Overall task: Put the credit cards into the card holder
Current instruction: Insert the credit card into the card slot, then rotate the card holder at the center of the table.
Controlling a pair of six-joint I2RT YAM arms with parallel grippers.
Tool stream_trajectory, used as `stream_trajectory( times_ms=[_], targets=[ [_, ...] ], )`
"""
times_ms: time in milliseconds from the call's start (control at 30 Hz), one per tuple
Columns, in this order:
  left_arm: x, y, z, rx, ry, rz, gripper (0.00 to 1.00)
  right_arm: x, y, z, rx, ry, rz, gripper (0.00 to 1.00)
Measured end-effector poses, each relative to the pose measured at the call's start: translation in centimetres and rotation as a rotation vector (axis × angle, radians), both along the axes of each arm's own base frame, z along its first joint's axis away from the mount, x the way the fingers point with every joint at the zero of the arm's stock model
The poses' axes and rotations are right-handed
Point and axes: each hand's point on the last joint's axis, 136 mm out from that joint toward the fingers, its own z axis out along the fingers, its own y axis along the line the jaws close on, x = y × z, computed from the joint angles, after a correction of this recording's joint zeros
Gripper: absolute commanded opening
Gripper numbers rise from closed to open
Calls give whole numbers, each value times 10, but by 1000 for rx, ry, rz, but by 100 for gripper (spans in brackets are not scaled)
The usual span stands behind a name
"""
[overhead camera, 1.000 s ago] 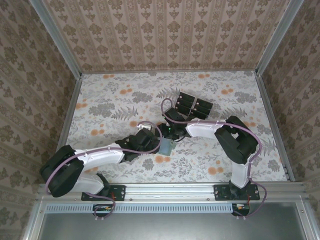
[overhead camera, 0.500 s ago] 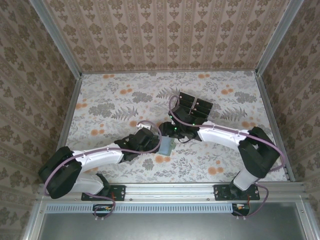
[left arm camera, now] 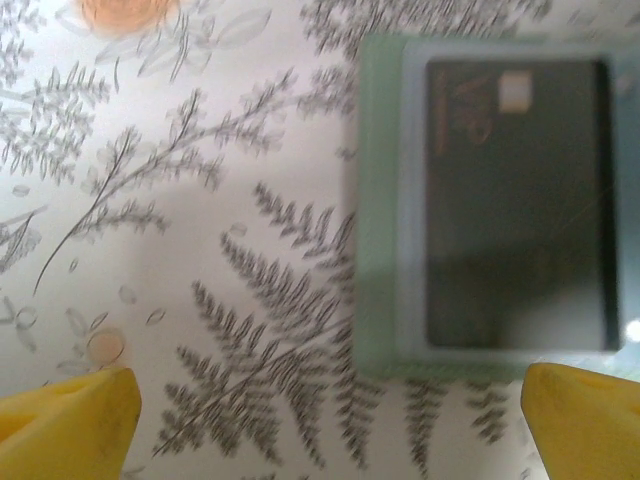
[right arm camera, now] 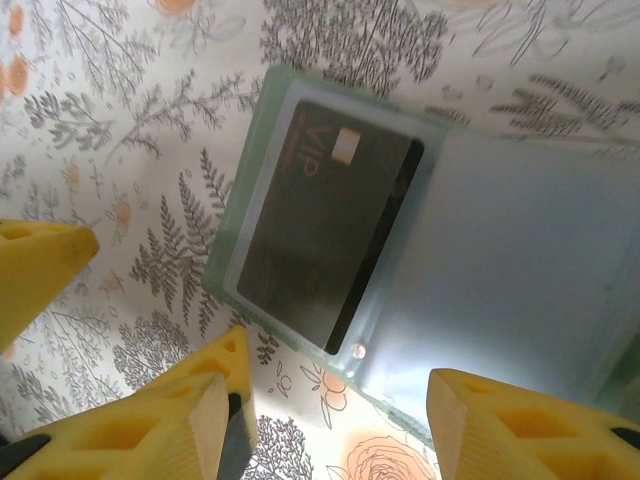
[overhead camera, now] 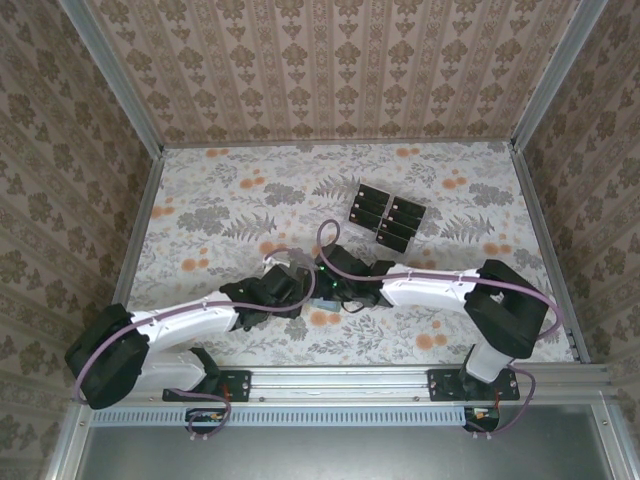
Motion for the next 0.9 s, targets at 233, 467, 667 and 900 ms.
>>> stream_trajectory(
  times_ms=[233,467,667,900],
  targets=[
    [-7,14,0,43,17,7,100,-6,12,-3,19,-6,-1,57],
    [-8,19,1,57,22,13,100,-6,14,-7,48,-13,2,57],
    [10,11,15,-15,-52,72,100,-21,-14,-43,-20,74,11,57],
    [24,0,31,-83,-110,101,100,-14,-18,-39,19,103,15,57]
  ],
)
